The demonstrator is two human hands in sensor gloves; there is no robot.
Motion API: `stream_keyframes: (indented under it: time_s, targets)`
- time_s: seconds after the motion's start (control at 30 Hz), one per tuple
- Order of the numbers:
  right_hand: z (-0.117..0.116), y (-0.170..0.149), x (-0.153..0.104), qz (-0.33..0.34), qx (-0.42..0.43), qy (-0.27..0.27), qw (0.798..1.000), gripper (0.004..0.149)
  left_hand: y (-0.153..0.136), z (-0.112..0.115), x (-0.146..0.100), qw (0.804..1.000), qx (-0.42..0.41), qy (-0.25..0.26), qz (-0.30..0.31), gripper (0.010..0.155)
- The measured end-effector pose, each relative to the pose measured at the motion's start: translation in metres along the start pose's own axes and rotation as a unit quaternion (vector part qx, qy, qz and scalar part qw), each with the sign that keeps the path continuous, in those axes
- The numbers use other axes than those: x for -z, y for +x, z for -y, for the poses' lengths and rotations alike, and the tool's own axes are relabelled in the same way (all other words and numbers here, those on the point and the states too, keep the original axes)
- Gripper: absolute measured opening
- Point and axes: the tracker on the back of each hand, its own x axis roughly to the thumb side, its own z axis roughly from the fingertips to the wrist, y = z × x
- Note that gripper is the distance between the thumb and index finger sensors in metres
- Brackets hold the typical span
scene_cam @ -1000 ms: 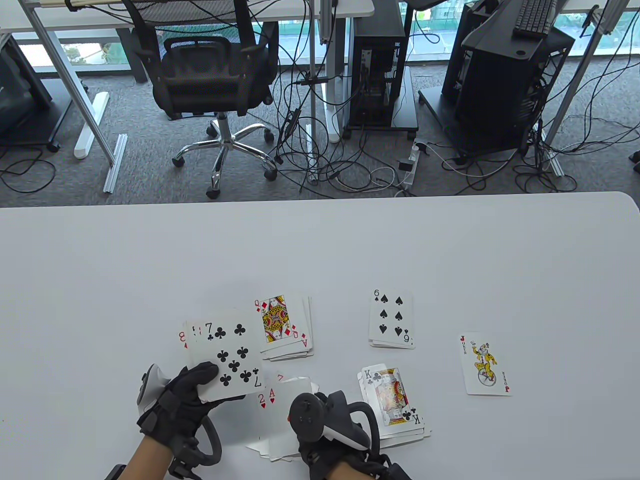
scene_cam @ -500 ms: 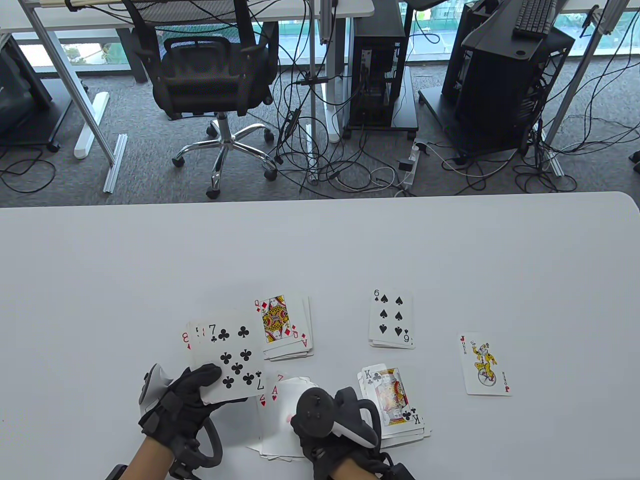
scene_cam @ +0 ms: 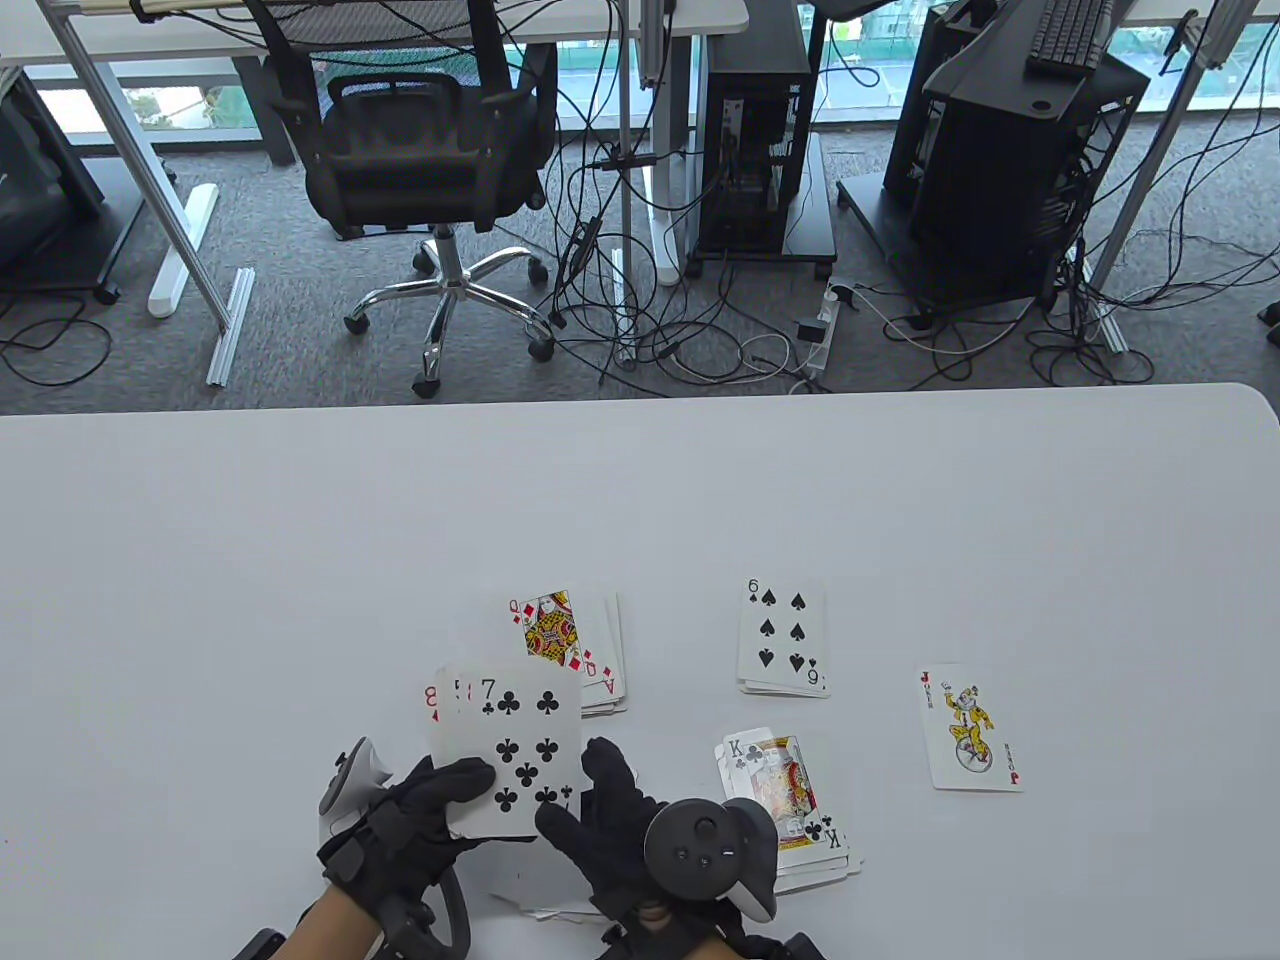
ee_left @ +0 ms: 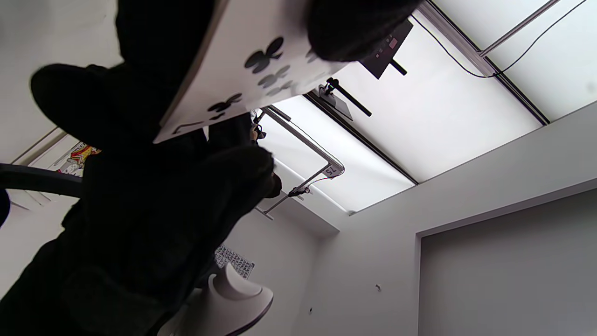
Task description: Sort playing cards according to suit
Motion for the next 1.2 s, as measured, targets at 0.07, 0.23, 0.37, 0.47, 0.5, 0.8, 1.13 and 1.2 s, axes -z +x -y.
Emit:
stream_keyframes:
  time_s: [0.07, 0.23, 0.37, 0.47, 0.5, 0.8, 1.13, 1.2]
  targets:
    - [-0.002, -0.001, 0.0, -0.012, 0.014, -0.009, 1.0, 0.085, -0.003, 0.003, 0.001, 1.0, 0.001, -0.005, -0.006, 0.056]
    - [0.003, -0.002, -0.001, -0.02, 0.004, -0.066, 0.998, 0.059, -0.003, 0.006, 0.003, 1.0, 0.002, -0.017, -0.006, 0.056]
    - [0.006, -0.003, -0.003, -0.02, 0.031, -0.083, 0.996, 0.043, -0.002, 0.008, 0.003, 1.0, 0.002, -0.02, -0.005, 0.056]
    - [0.007, -0.003, -0.003, -0.02, 0.035, -0.08, 0.996, 0.04, -0.002, 0.008, 0.002, 1.0, 0.003, -0.02, -0.005, 0.057]
    - [0.007, -0.004, -0.002, -0.023, 0.04, -0.079, 0.996, 0.039, -0.001, 0.008, 0.002, 1.0, 0.004, -0.02, -0.003, 0.056]
    - [0.029, -0.015, -0.002, -0.053, 0.012, -0.116, 0.992, 0.041, 0.002, 0.006, 0.002, 1.0, -0.003, -0.015, 0.006, 0.056]
    - [0.107, -0.039, 0.002, -0.117, 0.013, -0.127, 0.985, 0.04, 0.008, 0.0, -0.001, 1.0, -0.014, 0.003, 0.021, 0.056]
    - [0.123, -0.047, -0.004, -0.144, -0.027, -0.109, 0.983, 0.04, 0.008, 0.001, -0.001, 1.0, -0.013, 0.006, 0.022, 0.056]
